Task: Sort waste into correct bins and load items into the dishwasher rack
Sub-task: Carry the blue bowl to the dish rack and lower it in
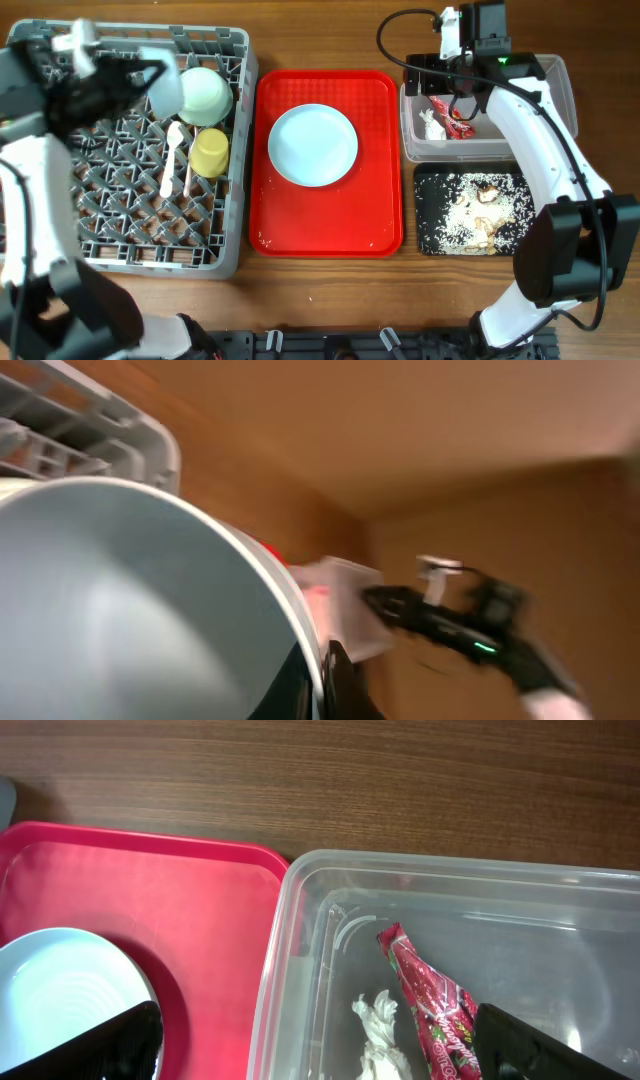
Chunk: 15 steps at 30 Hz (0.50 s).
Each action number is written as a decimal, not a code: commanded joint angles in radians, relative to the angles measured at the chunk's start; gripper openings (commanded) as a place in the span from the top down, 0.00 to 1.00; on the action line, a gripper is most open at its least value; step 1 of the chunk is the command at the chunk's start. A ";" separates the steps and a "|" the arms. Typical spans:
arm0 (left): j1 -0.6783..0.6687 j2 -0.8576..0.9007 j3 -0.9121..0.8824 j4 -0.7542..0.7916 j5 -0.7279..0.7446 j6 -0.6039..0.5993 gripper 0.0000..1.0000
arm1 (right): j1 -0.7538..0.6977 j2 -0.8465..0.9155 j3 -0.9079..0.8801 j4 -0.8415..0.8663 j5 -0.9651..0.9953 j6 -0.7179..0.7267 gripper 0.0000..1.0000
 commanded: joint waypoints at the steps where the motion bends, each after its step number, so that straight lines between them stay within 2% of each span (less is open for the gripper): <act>1: 0.099 0.103 -0.003 -0.039 0.382 0.109 0.94 | 0.003 0.007 0.004 0.002 0.009 0.006 0.00; 6: 0.114 0.151 -0.053 -0.101 0.382 0.190 0.93 | 0.003 0.007 0.004 0.002 0.009 0.006 0.00; 15: 0.116 0.152 -0.182 -0.108 0.381 0.236 0.96 | 0.003 0.007 0.004 0.002 0.009 0.006 0.00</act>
